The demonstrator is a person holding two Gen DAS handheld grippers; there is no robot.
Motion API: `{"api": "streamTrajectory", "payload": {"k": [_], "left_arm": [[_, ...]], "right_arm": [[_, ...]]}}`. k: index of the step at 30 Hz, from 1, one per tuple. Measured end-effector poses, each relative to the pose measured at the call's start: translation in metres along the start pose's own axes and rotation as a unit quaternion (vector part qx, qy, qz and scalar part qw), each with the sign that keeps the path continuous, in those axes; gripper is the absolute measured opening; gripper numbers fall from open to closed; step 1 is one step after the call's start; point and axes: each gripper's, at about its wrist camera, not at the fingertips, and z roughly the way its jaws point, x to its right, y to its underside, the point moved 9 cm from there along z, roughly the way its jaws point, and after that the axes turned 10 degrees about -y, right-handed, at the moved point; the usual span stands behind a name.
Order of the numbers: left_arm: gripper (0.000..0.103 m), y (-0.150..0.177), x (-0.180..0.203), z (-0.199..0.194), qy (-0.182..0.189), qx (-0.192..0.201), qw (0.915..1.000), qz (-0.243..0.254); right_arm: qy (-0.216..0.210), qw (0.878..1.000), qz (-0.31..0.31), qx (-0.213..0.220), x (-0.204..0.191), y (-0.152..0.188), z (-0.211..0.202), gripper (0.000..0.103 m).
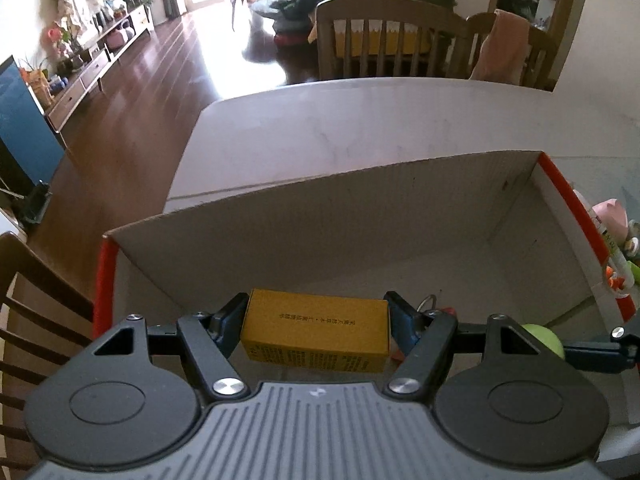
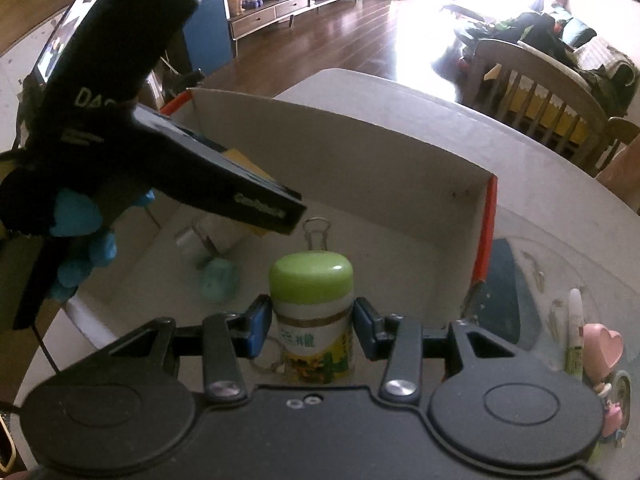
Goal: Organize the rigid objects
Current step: 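Carry the yellow box and green-lidded jar over the cardboard box with both tools, then open both tools to drop the yellow box and jar into the box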
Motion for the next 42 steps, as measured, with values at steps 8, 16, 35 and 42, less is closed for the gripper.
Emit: {"api": "streamTrajectory", "payload": {"k": [8,16,35,42], "left_arm": [[0.072,-0.001,0.0,0.003,0.002,-0.008,1.0,0.001],[0.071,-0.002,0.001,0.006,0.001,-0.012,0.9999,-0.007],[0.071,0.003,-0.001,-0.032,0.004,0.013,0.9997,-0.018],[0.071,0.004,0.002,-0.063,0.008,0.038,0.999,-0.021]], "right_arm": [[0.016,1.0,0.019,-0.011,0.006,-0.002,0.012,0.043],[0.011,1.0,0.028,-0.009,0.005,0.0,0.012,0.042],[-0.015,0.997,0.071,0.04,0.016,-0.001,-0.03,0.057],[-0.026,0.995,0.075,0.066,0.01,-0.002,-0.055,0.06]]}}
